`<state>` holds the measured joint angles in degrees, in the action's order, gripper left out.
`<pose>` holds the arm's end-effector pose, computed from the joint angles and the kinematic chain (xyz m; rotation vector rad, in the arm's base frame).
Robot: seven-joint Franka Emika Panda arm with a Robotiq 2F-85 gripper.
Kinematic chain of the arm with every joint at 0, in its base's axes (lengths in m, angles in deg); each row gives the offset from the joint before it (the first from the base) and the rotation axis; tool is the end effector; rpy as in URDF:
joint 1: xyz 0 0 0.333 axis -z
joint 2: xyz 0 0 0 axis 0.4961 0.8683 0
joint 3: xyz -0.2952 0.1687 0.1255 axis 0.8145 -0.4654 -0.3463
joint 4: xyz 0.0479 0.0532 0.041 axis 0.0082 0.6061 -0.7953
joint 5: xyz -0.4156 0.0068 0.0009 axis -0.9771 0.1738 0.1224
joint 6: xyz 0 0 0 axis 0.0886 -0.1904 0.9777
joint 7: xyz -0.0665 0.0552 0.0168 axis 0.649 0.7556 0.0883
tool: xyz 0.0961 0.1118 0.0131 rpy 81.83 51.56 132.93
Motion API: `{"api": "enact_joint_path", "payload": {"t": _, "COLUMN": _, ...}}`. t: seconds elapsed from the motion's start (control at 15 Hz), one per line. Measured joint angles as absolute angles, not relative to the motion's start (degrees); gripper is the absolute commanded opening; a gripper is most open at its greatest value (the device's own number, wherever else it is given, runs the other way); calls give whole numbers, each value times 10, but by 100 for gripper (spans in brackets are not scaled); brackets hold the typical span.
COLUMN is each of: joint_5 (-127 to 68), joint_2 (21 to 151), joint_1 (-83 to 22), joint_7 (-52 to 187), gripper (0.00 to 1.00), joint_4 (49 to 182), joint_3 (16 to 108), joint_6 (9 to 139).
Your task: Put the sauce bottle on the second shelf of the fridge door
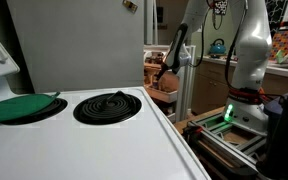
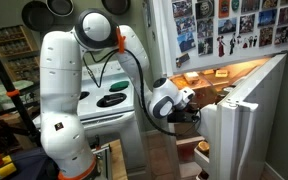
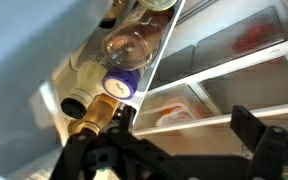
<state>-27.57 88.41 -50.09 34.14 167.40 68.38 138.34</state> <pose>0.5433 0.0955 0.2196 2.6666 0.9987 0.9073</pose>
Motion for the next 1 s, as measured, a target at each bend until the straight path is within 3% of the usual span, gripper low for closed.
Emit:
{"api": "enact_joint_path", "payload": {"t": 0.33, "joint_5": -276, "joint_2": 822, "joint_1": -500, "joint_7": 340, "gripper": 100, "joint_4": 1692, "joint_3": 690, "joint_6": 1331}}
{"api": "enact_joint_path", "payload": {"t": 1.0, "joint_5": -322, "joint_2": 606, "joint_1": -461, "joint_7": 336, "gripper": 100, "joint_4": 1710, "joint_3": 694, "joint_6": 1035}}
